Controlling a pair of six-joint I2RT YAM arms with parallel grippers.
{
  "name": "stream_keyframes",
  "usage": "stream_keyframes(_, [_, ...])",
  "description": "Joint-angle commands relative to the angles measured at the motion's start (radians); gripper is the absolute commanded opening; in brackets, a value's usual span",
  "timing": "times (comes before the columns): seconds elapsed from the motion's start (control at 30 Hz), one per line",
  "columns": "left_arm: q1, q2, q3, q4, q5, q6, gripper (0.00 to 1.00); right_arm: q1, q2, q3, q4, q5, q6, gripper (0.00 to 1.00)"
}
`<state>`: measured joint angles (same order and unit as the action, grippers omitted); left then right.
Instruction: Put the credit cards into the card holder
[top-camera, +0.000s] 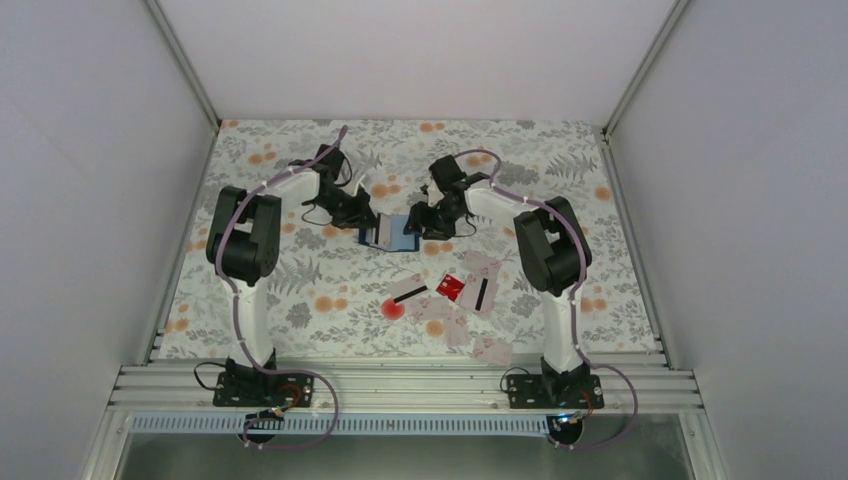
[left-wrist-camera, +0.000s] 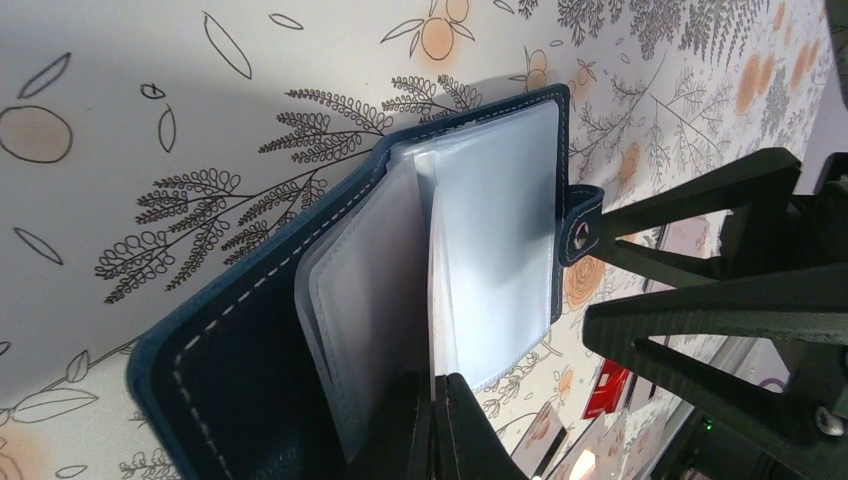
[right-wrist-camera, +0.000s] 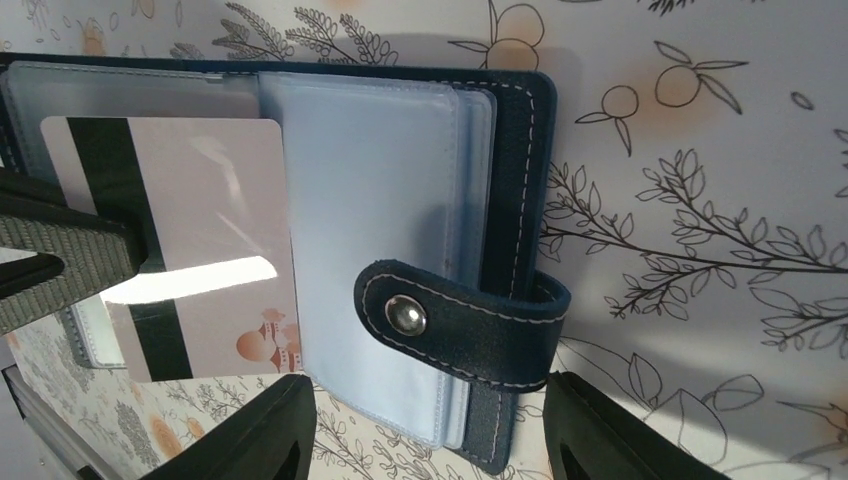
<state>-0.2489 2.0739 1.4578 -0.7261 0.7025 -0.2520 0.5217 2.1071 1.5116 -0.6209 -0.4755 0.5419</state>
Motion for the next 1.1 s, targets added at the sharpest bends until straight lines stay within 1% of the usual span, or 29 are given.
stream_keyframes(0.0, [0.004,0.038,-0.006,0.007,0.037,-0.015,0.02,0.009,0.033,0.015,0.02,-0.019,0.001,0.58])
stream_keyframes(0.23, [0.005,0.05,-0.001,0.008,0.052,-0.016,0.02,0.013,0.041,0.003,0.025,-0.027,-0.004,0.56])
stream_keyframes(0.37, [0.007,0.054,-0.002,0.006,0.048,-0.021,0.02,0.014,0.044,-0.002,0.029,-0.032,-0.005,0.53])
stream_keyframes(0.67, [0.016,0.065,0.009,-0.013,0.022,-0.029,0.02,0.016,0.045,-0.011,0.029,-0.033,-0.007,0.52])
stream_keyframes(0.8, [0.023,0.059,-0.007,0.01,0.046,-0.039,0.02,0.017,0.047,-0.014,0.03,-0.036,-0.009,0.52])
stream_keyframes(1.07, [0.023,0.08,0.019,0.018,0.061,-0.044,0.02,0.021,0.05,-0.014,0.03,-0.036,-0.011,0.52])
